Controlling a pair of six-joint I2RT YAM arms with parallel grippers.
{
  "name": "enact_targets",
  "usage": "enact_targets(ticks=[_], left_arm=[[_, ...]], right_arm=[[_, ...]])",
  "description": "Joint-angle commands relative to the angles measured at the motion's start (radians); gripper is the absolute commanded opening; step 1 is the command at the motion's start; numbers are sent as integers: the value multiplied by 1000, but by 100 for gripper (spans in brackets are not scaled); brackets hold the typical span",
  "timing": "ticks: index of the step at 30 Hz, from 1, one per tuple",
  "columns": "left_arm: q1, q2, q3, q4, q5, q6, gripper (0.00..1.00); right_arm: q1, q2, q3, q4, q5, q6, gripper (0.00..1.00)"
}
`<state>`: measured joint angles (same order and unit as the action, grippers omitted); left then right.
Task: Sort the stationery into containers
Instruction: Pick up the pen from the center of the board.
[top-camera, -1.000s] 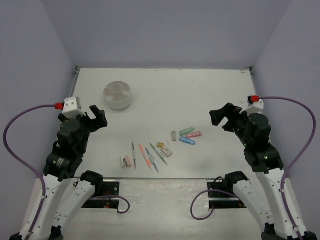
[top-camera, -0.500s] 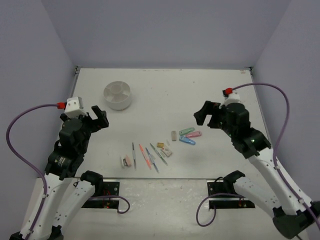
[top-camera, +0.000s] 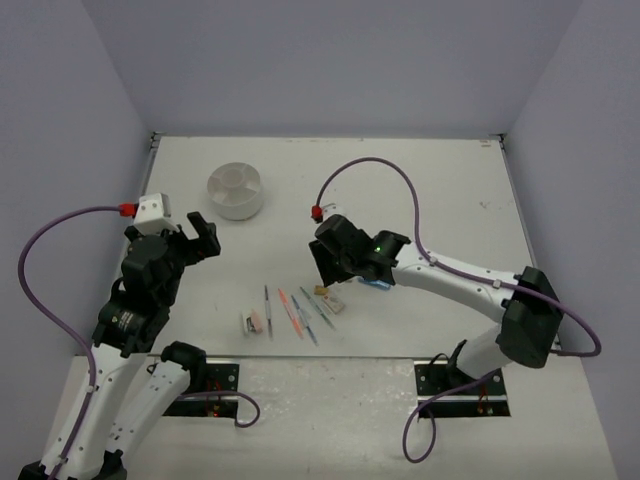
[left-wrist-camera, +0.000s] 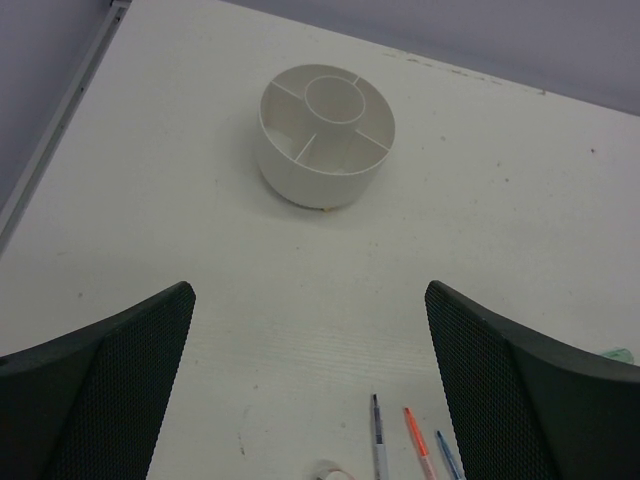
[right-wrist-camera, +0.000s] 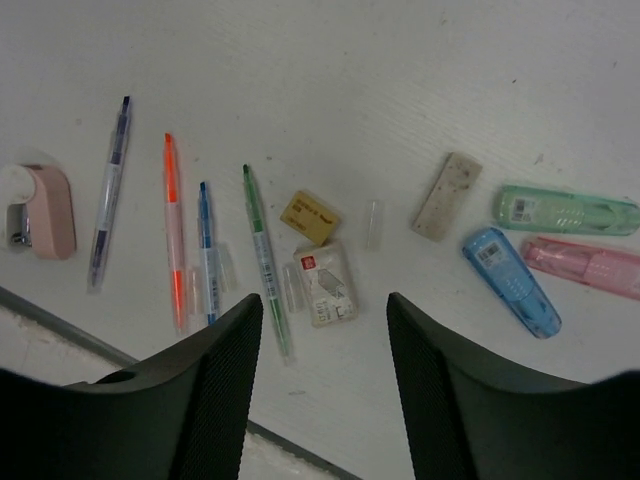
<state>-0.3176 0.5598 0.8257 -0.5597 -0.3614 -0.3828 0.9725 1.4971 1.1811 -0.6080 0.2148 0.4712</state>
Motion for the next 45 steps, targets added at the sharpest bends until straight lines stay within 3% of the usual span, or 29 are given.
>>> enact_targets(ticks=[1,5,27,45], left_arm=[[-5,2,-2,44,29,13,100],[-5,-3,-5,45,27,13,100],[-5,16,-7,50,46,16,100],[-5,16,-7,52,55,19,100]], right_arm=[[35,100,76,16,-31,-15,46],[51,183,84,52,-75,-28,36],[112,437,180,53,-74,-56,28],[128,490,173,19,-18,-17,21]])
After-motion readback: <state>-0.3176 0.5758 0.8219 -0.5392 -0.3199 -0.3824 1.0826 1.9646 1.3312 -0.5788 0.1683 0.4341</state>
